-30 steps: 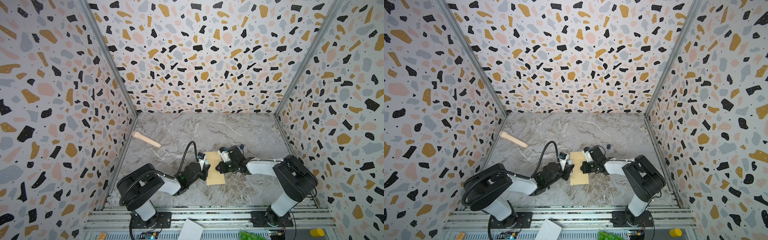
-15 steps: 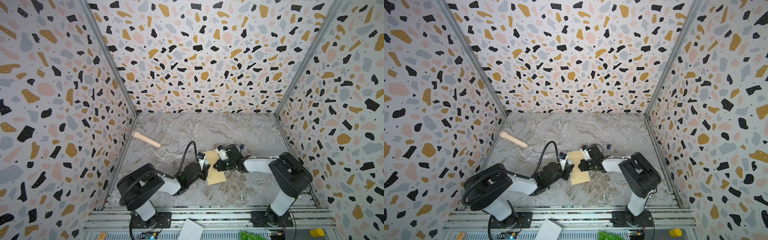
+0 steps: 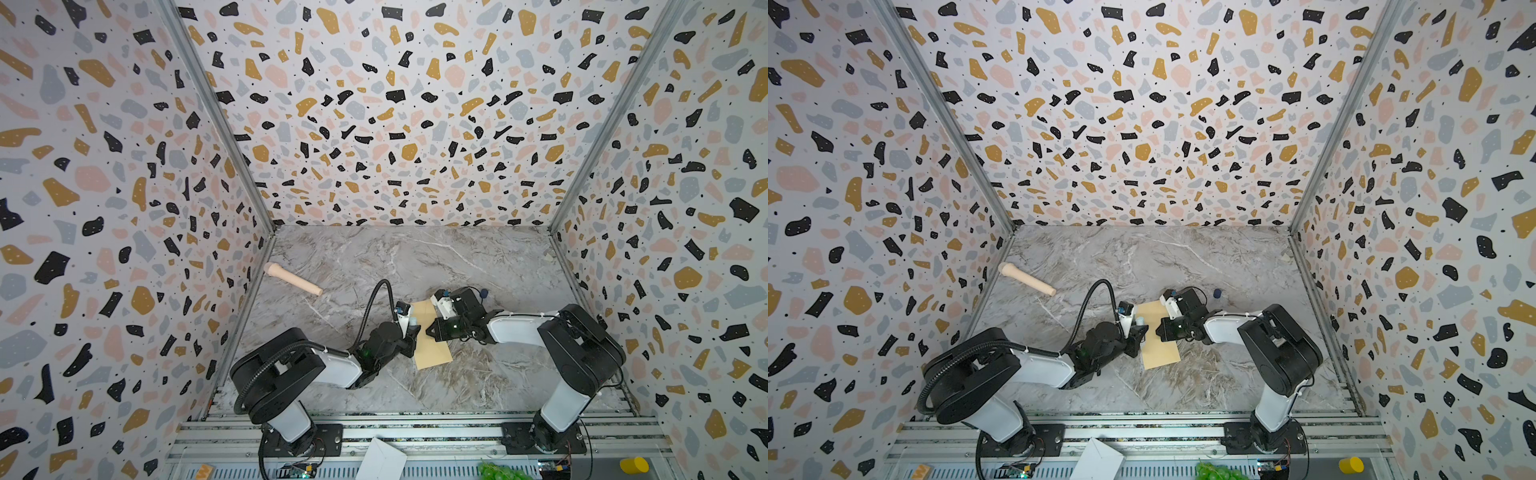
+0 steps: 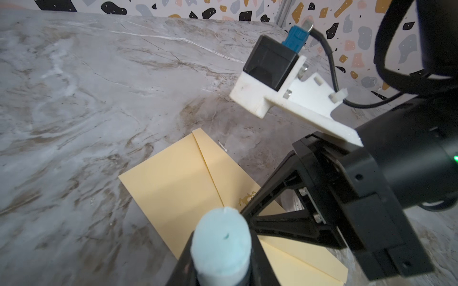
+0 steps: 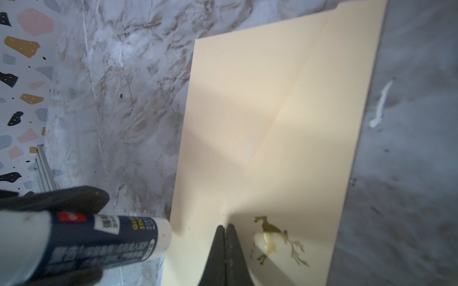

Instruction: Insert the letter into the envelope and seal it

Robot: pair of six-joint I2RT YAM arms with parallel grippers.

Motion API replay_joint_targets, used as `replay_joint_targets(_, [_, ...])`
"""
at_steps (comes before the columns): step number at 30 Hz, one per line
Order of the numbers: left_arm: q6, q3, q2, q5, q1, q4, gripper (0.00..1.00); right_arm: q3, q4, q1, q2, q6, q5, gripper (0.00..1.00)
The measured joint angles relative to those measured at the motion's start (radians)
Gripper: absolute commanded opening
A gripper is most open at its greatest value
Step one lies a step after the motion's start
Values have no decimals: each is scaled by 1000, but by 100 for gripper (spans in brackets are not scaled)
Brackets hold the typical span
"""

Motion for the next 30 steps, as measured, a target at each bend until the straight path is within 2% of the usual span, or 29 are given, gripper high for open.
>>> replay_joint_targets(13, [0, 52, 89, -1, 25, 7, 0, 56, -9, -19, 27, -2, -24, 2])
replay_joint_targets(30, [0, 59, 98, -13, 25, 14, 0, 115, -39, -43, 114, -39, -45, 0])
